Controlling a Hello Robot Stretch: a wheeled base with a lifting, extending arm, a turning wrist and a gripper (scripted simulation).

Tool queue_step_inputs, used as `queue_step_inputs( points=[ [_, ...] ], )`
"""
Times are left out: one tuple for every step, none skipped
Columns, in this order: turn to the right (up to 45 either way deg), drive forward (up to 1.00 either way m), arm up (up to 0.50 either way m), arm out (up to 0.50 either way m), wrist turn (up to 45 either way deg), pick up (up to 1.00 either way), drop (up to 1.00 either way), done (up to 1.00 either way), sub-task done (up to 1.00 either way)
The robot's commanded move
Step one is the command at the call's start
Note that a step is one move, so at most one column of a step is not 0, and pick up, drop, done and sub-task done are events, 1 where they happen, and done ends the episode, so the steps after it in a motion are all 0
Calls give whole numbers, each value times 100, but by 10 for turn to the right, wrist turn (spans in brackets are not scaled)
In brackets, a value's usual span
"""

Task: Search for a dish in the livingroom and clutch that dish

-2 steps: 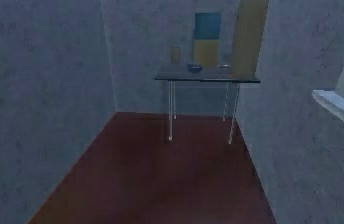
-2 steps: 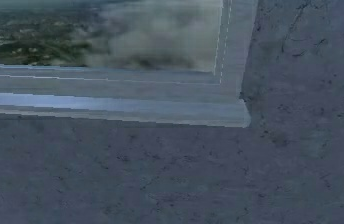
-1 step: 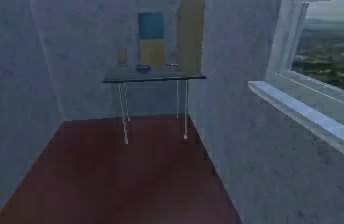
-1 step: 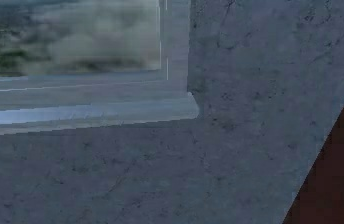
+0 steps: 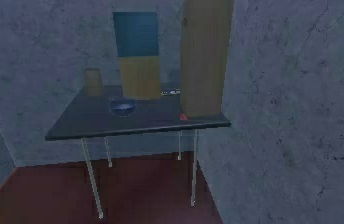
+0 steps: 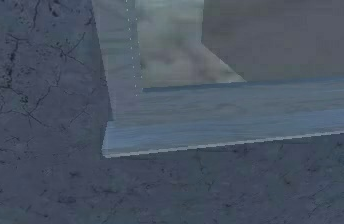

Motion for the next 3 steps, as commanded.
queue_step_inputs(
  points=[
    [30, 0, 0, 0, 0, 0, 0, 0, 0],
    [0, 40, 0, 0, 0, 0, 0, 0, 0],
    [-450, 0, 0, 0, 0, 0, 0, 0, 0]
  ],
)
